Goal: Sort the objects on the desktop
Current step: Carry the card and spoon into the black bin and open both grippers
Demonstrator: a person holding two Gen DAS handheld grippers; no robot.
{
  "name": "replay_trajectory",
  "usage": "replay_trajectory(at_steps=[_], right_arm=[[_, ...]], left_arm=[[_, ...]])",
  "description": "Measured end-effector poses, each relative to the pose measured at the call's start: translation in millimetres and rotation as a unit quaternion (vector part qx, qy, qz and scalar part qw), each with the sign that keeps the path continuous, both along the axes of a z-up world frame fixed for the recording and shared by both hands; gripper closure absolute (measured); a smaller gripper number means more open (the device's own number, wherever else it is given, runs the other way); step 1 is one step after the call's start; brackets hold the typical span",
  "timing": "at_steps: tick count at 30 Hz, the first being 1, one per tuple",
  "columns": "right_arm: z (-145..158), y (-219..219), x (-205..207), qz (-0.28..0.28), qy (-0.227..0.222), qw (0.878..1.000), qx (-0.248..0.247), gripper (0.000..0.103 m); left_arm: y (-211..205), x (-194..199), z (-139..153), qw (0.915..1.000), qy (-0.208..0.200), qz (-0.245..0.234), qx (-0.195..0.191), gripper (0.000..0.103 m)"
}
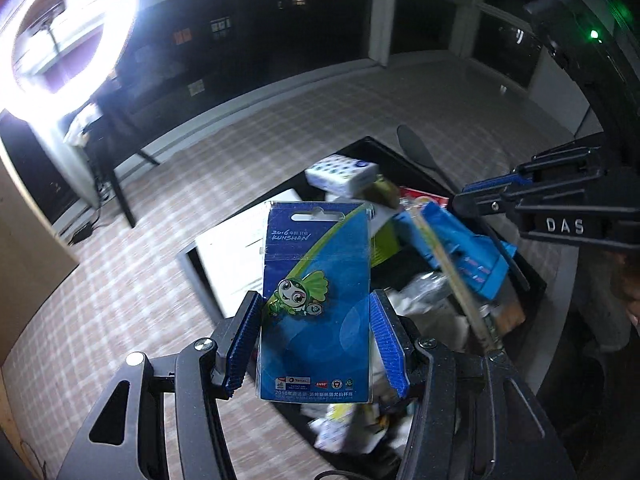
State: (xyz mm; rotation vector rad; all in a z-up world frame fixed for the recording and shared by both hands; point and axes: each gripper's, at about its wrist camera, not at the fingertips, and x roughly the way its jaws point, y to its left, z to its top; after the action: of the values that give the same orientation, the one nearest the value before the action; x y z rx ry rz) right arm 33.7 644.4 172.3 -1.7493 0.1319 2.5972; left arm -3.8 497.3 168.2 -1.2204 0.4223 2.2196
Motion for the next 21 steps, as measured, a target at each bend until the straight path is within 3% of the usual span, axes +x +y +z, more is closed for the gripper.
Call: replay_trajectory(at_steps=[10, 11, 13, 15, 21], right_arm=[[-5.9, 20.8, 9.2, -0.023, -0.004, 1.0, -0.008, 0.094], [-6.5, 21.3, 9.1, -0.027, -0.007, 1.0, -0.008, 0.091], [-6.3, 22.9, 10.2, -0.037, -0.01, 0.999, 0.002, 0.068], [-4.1, 21.6, 13.0, -0.036, -0.004, 0.999, 0.009, 0.059], [1.0, 17.1, 19.9, -0.035, 0.003, 0.999, 0.012, 0.059]], left_arm=[[46.6, 4.2, -2.2, 0.9994, -0.007, -0.031, -0.012, 0.049], [50.2, 3.4, -2.8, 0.9994, -0.008, -0.031, -0.013, 0.046], [54.6, 3.7, -2.8, 0.9995, -0.002, -0.026, -0.021, 0.032], [55.0, 4.7, -0.8, 0.9996, 0.002, -0.023, -0.019, 0.03], [45.5, 2.9, 1.4, 0.9998, -0.001, -0.01, -0.018, 0.03]])
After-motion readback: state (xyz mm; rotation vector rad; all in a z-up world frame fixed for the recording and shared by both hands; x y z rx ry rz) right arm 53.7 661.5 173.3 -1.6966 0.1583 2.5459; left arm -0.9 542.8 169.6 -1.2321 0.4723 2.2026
